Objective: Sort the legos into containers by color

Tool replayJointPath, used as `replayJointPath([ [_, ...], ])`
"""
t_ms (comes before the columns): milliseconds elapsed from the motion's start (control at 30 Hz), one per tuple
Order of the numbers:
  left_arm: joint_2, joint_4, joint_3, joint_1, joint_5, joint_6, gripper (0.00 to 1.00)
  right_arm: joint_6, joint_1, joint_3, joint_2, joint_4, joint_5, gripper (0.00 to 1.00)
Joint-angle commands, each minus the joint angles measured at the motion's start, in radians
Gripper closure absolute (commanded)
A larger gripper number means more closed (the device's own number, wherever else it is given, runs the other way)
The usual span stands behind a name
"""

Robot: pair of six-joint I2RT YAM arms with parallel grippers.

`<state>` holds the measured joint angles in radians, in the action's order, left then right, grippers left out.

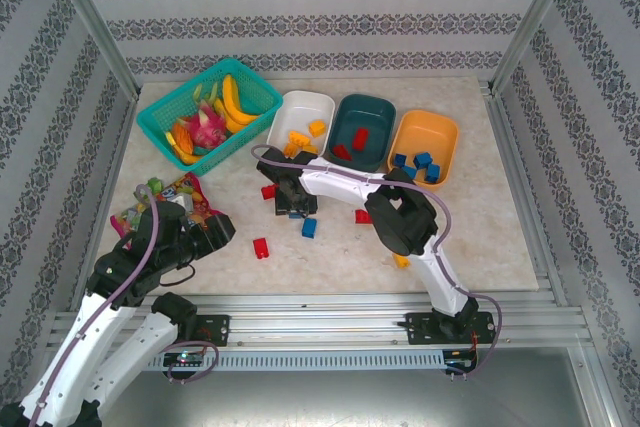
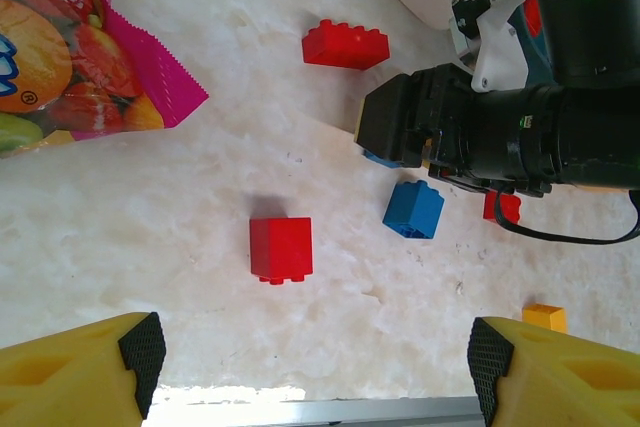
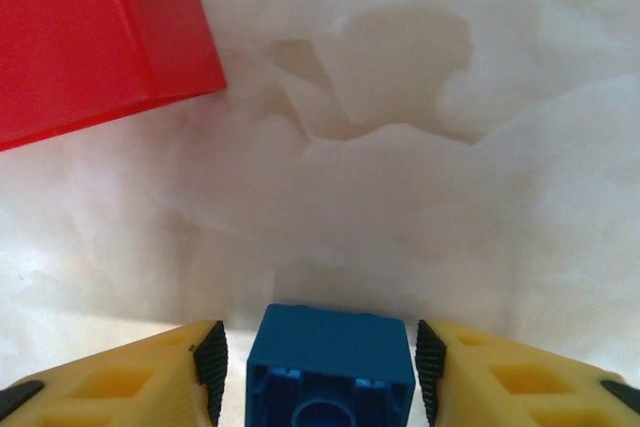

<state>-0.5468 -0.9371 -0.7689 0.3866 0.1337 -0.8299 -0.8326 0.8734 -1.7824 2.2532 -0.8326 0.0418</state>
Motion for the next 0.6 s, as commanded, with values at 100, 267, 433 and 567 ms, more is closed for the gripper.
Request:
replayJointPath([
  [100,-0.025,-0.005,-0.04,0.007,0.024,0.036,0.19,-0.031,-0.001,-0.042,0.038,-0.054,0.018,0.56],
  [267,-0.066,0.031,-0.076,0.006,0.045,0.062,0.2,-0.022,-0.005,-0.038,-0.039,-0.057,0.054,0.77],
  [433,-0.164,0.142,-0.148,0.008,0.102,0.061,0.2,0.033,-0.056,-0.024,-0.211,-0.076,0.115,0.85],
  [567,-0.307,0.256,-0.238,0.011,0.149,0.049,0.2,0.084,-0.171,0.06,-0.382,-0.077,0.136,0.87],
])
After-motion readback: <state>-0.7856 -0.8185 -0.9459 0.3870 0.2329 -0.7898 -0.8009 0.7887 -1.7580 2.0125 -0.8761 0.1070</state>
